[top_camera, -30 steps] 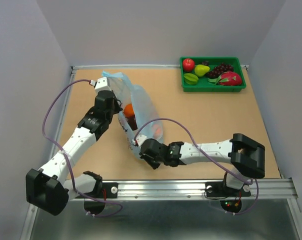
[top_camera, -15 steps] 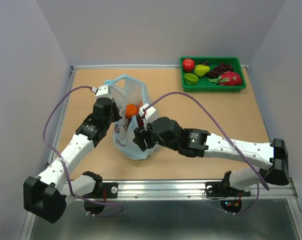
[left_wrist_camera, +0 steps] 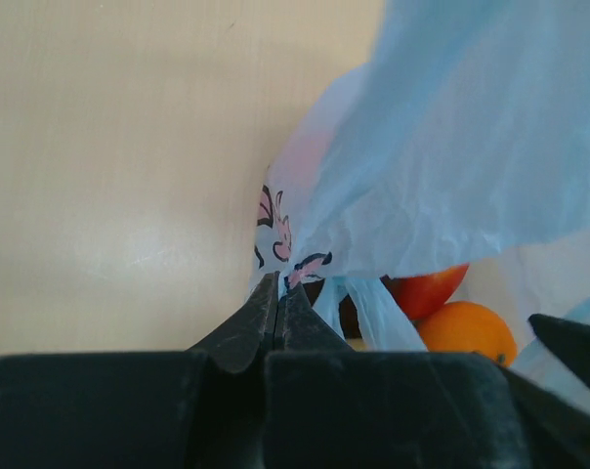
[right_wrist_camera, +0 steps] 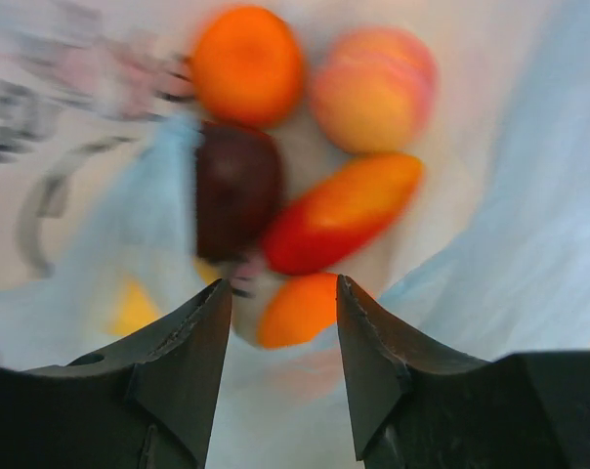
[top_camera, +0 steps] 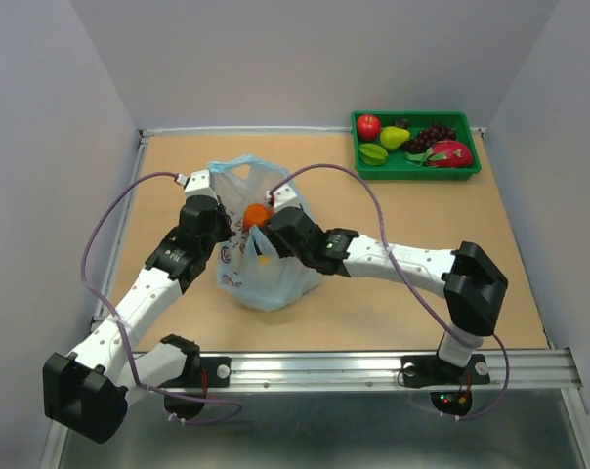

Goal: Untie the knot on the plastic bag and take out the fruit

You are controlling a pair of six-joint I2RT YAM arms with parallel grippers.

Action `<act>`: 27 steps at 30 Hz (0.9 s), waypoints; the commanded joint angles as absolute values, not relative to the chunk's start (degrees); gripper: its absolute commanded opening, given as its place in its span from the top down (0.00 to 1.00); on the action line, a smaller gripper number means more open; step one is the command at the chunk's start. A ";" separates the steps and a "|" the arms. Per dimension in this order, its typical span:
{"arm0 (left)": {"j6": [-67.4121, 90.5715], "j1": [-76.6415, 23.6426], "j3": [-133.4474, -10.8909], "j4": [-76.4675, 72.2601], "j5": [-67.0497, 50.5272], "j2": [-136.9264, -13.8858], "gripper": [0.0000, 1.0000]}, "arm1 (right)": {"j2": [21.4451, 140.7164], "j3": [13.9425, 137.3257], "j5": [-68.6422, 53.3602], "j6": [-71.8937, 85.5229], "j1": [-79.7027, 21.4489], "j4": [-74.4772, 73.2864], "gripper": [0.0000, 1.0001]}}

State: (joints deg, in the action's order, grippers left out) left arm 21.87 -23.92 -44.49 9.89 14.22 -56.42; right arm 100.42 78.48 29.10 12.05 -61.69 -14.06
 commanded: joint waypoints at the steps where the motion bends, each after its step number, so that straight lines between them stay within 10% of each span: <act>1: 20.66 -23.99 -44.21 10.28 17.75 -55.28 1.00 | 91.95 64.11 35.07 21.34 -57.05 -13.36 0.48; 27: 19.95 -23.91 -44.12 7.82 9.67 -58.19 1.00 | 87.71 62.58 10.11 16.88 -53.61 -2.99 0.29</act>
